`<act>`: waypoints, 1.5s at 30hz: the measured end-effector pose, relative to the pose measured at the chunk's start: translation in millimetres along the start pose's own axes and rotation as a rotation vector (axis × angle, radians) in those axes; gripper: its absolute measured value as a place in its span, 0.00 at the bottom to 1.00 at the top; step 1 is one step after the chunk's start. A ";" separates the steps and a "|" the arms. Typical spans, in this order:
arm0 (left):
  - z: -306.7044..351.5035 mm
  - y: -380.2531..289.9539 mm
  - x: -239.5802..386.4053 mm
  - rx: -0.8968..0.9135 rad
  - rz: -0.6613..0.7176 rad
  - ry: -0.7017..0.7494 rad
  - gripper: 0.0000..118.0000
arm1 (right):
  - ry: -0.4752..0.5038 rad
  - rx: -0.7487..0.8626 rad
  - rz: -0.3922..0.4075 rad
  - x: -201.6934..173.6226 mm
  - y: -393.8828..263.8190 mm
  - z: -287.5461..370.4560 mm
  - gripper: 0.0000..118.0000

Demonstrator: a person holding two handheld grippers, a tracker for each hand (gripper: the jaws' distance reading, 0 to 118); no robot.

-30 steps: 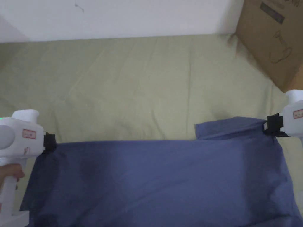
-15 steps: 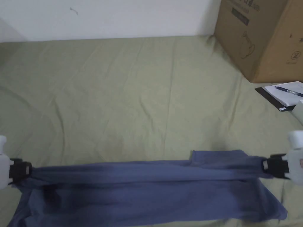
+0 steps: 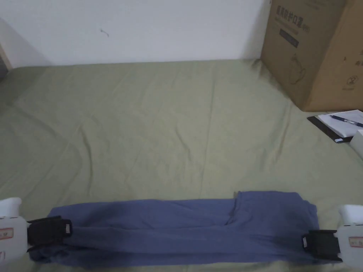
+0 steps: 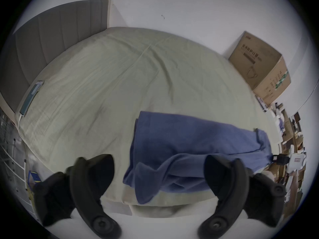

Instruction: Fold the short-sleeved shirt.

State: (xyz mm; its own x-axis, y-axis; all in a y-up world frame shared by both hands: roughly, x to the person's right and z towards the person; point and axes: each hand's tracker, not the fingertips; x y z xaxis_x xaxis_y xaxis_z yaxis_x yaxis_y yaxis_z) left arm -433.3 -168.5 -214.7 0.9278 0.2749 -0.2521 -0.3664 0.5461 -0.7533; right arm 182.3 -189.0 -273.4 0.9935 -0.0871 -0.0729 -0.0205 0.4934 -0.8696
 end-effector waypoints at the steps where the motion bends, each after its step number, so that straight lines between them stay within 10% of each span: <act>1: 11.2 -0.3 1.0 0.037 0.011 -0.028 0.91 | 0.000 0.031 0.016 -5.2 2.7 9.2 0.70; 6: 55.1 -0.9 11.1 0.159 0.044 -0.110 0.90 | 0.117 0.275 0.059 -41.2 11.0 54.3 0.55; 8: 63.6 -1.2 16.5 0.163 0.029 -0.147 0.82 | 0.133 0.374 0.101 -65.6 12.7 69.0 0.34; 12: 58.5 -7.8 32.0 0.136 -0.038 -0.133 0.01 | 0.101 0.453 0.161 -117.0 16.7 71.4 0.00; 21: 44.6 -34.0 3.3 0.076 0.025 -0.182 0.00 | 0.268 0.419 0.132 -181.3 8.5 50.3 0.00; 23: 47.1 -31.2 -20.9 0.089 0.128 -0.216 0.17 | 0.263 0.406 0.178 -191.4 7.5 48.9 0.00; 25: 46.8 -25.4 -50.2 0.090 0.273 -0.300 0.76 | 0.277 0.387 0.188 -198.2 6.6 46.2 0.00; 27: 40.4 -21.9 -70.4 0.072 0.357 -0.365 1.00 | 0.290 0.371 0.183 -202.8 6.4 43.5 0.00; 45: -74.0 -3.2 -86.0 -0.150 0.583 -0.547 1.00 | 0.339 0.382 0.193 -230.9 23.3 30.4 0.00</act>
State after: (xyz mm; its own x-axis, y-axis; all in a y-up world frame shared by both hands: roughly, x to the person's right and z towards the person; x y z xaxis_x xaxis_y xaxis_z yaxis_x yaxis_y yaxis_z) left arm -506.8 -252.4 -235.6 0.4109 0.8515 -0.3257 -0.7310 0.0942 -0.6758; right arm -44.2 -131.1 -262.1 0.8826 -0.2068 -0.4222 -0.0941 0.8021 -0.5898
